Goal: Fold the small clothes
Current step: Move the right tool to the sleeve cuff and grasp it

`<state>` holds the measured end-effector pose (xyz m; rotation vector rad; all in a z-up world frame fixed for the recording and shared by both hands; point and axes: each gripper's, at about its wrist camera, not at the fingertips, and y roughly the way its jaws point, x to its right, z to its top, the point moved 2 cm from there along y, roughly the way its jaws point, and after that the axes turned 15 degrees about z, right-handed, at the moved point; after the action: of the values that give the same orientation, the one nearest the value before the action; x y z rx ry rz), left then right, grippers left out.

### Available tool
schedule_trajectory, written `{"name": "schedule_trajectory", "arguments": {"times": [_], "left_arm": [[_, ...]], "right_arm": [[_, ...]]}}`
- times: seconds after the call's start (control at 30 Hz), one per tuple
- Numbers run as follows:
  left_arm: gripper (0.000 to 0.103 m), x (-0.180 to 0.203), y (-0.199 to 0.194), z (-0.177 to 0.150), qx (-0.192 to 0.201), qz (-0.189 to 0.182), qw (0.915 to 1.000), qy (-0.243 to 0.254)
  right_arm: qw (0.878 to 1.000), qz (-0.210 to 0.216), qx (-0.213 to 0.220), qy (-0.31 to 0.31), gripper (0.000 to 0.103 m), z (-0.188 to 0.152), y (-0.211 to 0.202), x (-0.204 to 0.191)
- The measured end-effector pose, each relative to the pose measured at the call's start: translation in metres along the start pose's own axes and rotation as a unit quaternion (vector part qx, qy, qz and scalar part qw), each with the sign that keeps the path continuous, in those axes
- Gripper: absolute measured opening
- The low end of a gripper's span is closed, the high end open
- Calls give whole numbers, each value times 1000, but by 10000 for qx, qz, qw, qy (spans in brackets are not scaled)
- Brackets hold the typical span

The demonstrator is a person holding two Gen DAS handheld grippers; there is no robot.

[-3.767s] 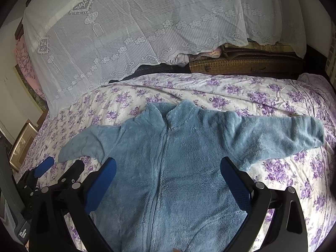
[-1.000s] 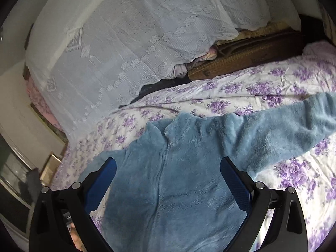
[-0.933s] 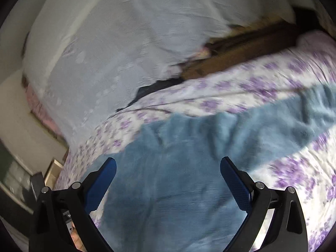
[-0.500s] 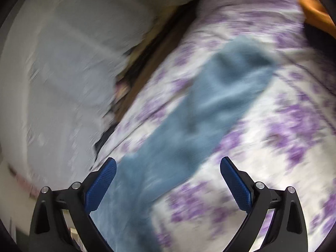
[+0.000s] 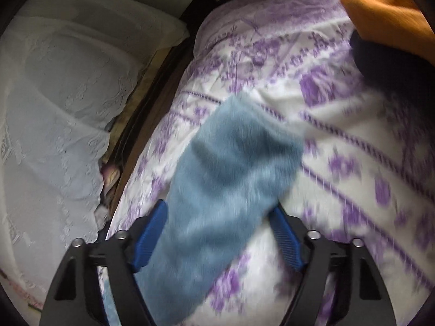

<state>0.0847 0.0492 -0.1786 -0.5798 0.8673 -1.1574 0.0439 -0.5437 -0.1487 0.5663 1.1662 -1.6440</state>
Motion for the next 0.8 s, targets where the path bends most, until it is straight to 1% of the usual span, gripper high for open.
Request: {"name": "schedule_trajectory", "arguments": {"times": [0.03,0.07,0.1,0.17,0.2,0.27,0.3,0.33,0.37,0.4,0.43,0.5,0.53,0.57,0.6,0.63,0.67,0.7,0.73,0.8], "left_arm": [[99,0,0,0,-7,-22,10000,-16],[99,-1,0,0,-15,-42,10000,-28],[99,-1,0,1,-20,-59,10000,-40],[99,-2,0,0,-16,-54,10000,-37],[99,-2,0,1,-15,-54,10000,-36],[99,-3,1,1,-22,-72,10000,-49],[99,-2,0,1,-22,-73,10000,-50],[99,-3,0,0,-24,-77,10000,-50],[99,-3,0,0,-21,-70,10000,-45],[99,-3,0,0,-21,-70,10000,-46],[99,-3,0,-1,-21,-71,10000,-48],[99,-3,0,0,-20,-71,10000,-49],[99,-3,0,0,-18,-66,10000,-46],[99,-3,0,0,-18,-68,10000,-46],[99,-3,0,0,-18,-70,10000,-48],[99,-3,0,0,-19,-72,10000,-49],[99,-3,0,0,-18,-72,10000,-49],[99,-3,0,0,-17,-72,10000,-49],[99,-3,0,0,-17,-72,10000,-50],[99,-3,0,0,-16,-68,10000,-46]], "right_arm": [[10000,-7,56,-55,44,2,1,2],[9999,31,131,-65,14,5,1,5],[9996,117,252,-11,10,5,-4,10],[9978,372,441,321,10,11,-13,19],[9970,435,523,363,10,15,-18,19],[9963,273,793,200,10,21,-31,18],[9962,181,841,147,10,20,-36,19],[9970,22,759,123,11,19,-36,21],[9981,-196,564,145,15,16,-29,26],[9986,-305,365,241,18,14,-20,34],[9986,-252,377,287,18,13,-18,37],[9985,-93,463,262,38,15,-20,35],[9988,22,471,130,51,16,-19,30],[9990,7,445,13,56,14,-17,28],[9990,-62,437,-119,56,13,-14,25],[9984,-155,465,-297,53,12,-13,23],[9979,-206,493,-378,32,12,-13,22],[9975,-210,539,-407,19,12,-14,22],[9975,-130,554,-407,10,11,-16,21],[9972,-75,593,-455,10,8,-22,15]]}}
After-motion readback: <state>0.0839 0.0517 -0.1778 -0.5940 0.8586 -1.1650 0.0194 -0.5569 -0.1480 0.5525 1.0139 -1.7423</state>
